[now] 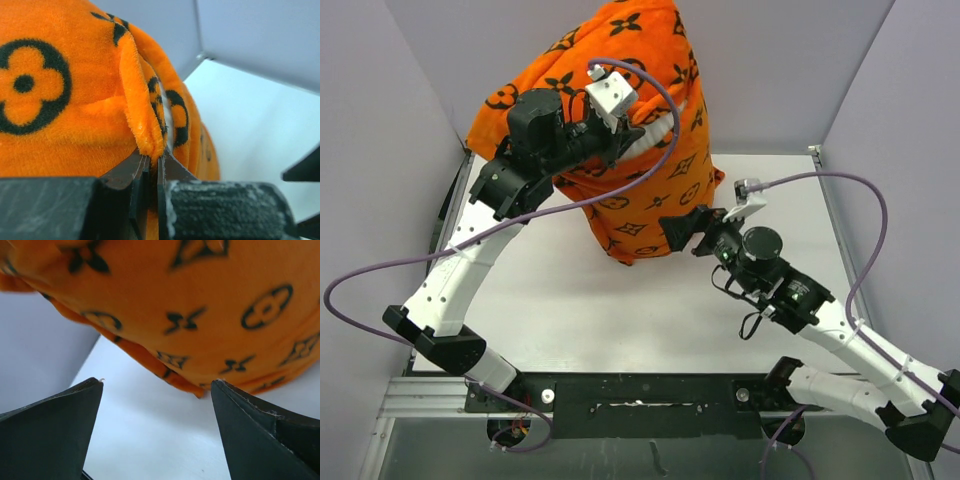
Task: Remove the pillowcase from the pillow
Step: Remove the pillow from the pillowcase.
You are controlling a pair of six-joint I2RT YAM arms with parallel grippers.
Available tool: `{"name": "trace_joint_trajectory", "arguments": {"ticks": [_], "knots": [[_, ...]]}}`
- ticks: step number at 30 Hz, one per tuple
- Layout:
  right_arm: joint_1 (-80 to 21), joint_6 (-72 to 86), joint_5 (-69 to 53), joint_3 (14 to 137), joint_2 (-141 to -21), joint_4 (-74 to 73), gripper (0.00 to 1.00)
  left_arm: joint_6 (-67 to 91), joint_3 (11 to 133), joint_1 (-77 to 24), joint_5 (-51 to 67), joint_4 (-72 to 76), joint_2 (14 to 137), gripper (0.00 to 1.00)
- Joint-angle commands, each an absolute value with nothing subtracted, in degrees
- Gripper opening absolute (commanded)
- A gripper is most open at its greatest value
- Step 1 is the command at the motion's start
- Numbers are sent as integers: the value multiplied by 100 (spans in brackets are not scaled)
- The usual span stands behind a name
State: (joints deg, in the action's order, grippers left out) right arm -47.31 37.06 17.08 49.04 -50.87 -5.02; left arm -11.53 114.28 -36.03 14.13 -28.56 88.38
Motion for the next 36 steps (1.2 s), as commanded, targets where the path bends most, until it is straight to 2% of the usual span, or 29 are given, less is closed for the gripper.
{"name": "trace_joint_trajectory", "arguments": {"ticks": [1,8,19,23,33,36], "knots": [[-4738,3433,1781,6004,-5571,-611,95,-520,11922,-3725,2405,-2613,8662,0],[-4561,3267,1639,7254,-6216,-678,96,-417,12140,-3741,2540,-2928,8780,0],[-3742,3614,1056,8067,-6728,-1023,88,-399,11998,-3792,2689,-2982,8676,0],[-3567,3758,835,8246,-6920,-1153,77,-429,11989,-3793,2692,-2993,8645,0],[-3250,3992,789,7830,-6760,-1373,37,-624,11921,-3783,2700,-2986,8472,0],[-3184,3951,857,7819,-6743,-1597,30,-736,11881,-3787,2667,-2945,8398,0]]}}
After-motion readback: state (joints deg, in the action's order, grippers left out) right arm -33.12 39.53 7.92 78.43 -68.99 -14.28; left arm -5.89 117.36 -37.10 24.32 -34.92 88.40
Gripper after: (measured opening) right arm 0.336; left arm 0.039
